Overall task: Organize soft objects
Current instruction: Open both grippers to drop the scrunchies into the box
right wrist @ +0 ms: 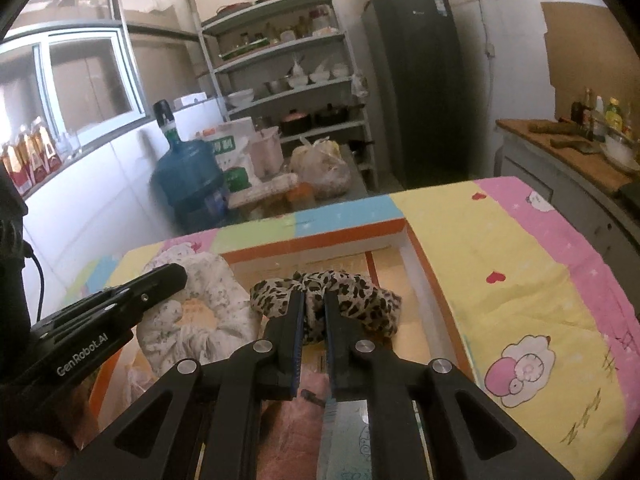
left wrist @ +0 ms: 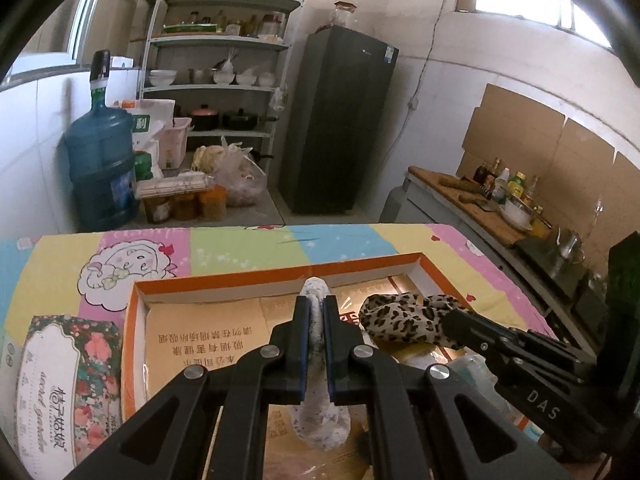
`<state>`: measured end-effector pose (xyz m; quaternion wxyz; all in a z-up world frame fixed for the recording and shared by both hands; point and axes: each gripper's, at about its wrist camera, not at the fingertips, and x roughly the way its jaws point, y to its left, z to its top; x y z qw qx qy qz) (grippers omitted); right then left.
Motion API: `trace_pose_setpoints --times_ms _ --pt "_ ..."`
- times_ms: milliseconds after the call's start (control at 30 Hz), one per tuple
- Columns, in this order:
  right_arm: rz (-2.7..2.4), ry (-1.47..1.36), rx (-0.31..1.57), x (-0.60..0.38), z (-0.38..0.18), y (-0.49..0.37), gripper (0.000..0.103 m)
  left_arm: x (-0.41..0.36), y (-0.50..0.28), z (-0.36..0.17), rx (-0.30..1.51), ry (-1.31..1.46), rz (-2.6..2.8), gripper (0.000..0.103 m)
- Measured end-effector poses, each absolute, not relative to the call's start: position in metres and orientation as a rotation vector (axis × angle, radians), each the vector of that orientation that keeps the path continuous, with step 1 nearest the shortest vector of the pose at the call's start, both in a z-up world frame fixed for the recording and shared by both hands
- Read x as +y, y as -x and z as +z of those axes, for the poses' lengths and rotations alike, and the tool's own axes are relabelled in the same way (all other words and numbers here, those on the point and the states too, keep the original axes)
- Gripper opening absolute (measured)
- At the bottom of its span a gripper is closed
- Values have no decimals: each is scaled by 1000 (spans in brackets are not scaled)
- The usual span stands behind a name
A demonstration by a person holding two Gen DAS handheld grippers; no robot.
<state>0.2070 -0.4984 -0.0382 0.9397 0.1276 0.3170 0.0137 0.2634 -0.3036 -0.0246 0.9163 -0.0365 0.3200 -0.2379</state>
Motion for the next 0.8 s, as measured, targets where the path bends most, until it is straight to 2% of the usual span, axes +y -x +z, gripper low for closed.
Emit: trace_pose_setpoints --times_ms 133,200,233,267,300,333,367,733,800 --pt "30 -268 658 -498 -41 -208 12 -304 -263 -25 657 72 -490 11" --pt "31 -274 667 -499 -43 -209 14 -304 -263 -26 658 64 -484 21" --pt "31 -278 670 -499 -44 -210 17 -305 -263 -26 659 61 -480 29" --pt "30 -284 674 -500 -45 -211 26 -306 -263 -25 661 60 -478 38" --pt "26 -284 676 -501 -45 -211 32 -306 -264 -25 662 60 -477 43" --pt "21 -284 677 -501 -45 -211 34 -306 -263 -25 661 60 -475 52" --pt "18 -286 677 -501 -45 -210 36 -306 -263 -24 657 59 -469 56" --pt "12 -295 649 -502 -40 -202 40 -304 -256 -16 638 55 -460 57" --pt "11 -294 639 -502 -37 -200 45 -304 -253 -12 626 56 -461 57"
